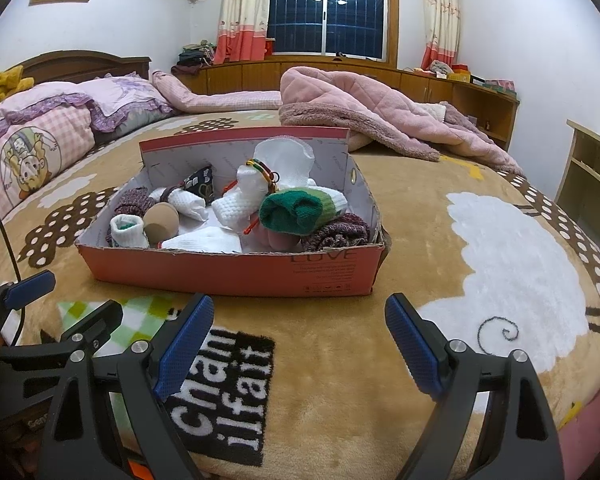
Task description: Organize soft objects
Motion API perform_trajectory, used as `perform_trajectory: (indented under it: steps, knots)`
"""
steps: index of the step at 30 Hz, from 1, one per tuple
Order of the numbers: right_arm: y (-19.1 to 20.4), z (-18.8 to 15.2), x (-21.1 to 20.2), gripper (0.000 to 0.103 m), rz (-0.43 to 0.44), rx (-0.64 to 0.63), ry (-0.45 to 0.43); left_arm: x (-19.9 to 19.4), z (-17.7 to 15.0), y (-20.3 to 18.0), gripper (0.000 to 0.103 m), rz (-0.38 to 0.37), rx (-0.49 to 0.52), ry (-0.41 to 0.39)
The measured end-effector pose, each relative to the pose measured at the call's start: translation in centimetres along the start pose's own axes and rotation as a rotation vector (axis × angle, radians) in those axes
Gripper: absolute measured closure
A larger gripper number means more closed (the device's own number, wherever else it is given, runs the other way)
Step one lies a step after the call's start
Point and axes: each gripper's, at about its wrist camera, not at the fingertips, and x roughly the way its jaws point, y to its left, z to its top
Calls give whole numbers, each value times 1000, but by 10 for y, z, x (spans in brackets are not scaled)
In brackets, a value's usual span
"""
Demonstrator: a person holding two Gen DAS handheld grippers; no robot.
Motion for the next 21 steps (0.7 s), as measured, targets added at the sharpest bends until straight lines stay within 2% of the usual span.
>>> perform_trajectory:
  steps: [21]
  knots:
    - [1,0,0,13,0,0,0,1,-2,0,13,-1,-2,1]
